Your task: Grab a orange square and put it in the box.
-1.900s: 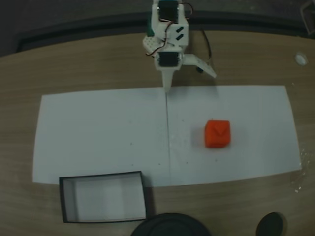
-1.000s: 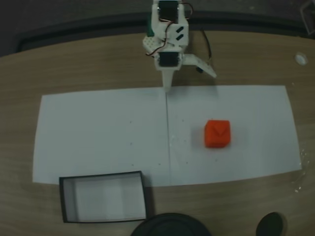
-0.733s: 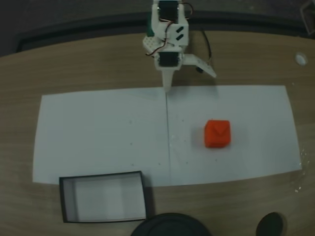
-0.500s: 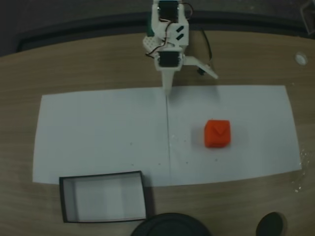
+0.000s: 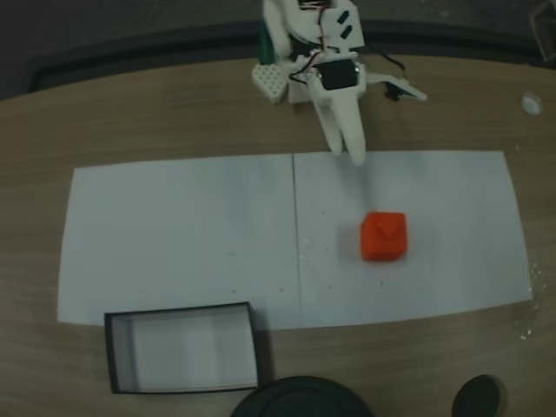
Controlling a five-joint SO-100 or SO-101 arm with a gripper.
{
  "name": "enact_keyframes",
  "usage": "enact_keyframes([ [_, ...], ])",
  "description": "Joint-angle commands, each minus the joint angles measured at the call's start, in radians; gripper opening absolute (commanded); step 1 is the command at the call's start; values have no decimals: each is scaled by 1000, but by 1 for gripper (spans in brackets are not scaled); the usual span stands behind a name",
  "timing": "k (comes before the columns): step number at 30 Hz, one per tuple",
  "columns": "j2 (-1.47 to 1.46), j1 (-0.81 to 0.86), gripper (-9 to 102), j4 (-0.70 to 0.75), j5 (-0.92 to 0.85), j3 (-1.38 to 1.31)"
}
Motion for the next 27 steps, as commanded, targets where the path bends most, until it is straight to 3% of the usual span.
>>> enact_keyframes([
  [1, -233, -40, 35, 17, 2, -212],
  [12, -1029, -215, 36, 140, -17, -764],
  [27, -1419, -201, 36, 121, -97, -943],
])
